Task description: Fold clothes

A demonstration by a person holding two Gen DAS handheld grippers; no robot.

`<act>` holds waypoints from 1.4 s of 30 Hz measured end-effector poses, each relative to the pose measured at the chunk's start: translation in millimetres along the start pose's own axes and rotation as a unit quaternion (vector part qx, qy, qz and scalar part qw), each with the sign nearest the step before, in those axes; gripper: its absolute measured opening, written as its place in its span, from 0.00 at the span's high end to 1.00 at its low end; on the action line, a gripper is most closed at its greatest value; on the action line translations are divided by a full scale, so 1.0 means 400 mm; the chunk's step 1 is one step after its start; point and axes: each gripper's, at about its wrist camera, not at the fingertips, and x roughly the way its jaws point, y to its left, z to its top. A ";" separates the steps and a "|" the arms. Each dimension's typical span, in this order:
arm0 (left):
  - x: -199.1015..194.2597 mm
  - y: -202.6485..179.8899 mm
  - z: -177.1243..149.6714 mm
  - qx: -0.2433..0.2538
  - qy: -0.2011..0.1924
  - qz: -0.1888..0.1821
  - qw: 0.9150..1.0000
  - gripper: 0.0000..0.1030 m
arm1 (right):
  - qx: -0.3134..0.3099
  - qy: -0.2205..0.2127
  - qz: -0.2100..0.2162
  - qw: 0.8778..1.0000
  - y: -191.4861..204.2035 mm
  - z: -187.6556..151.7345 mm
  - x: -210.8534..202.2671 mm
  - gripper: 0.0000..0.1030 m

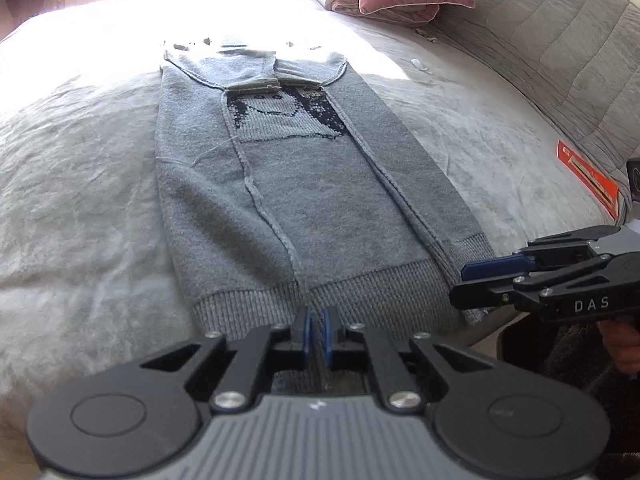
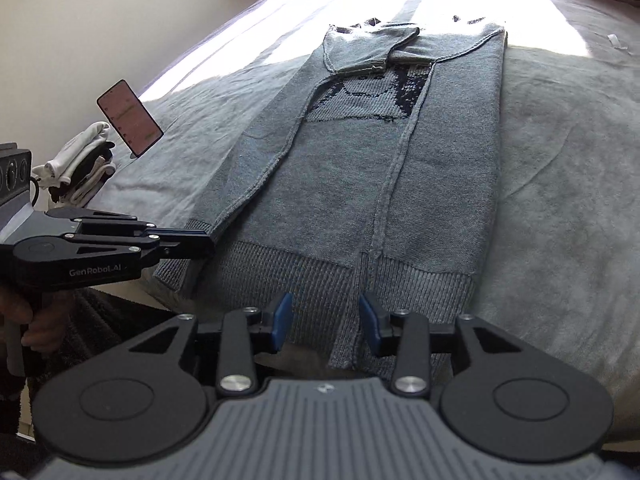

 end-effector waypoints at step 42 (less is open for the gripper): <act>0.021 0.176 -0.080 -0.064 -0.176 -0.092 0.978 0.92 | 0.139 -0.101 0.060 0.983 0.047 0.231 0.297 0.71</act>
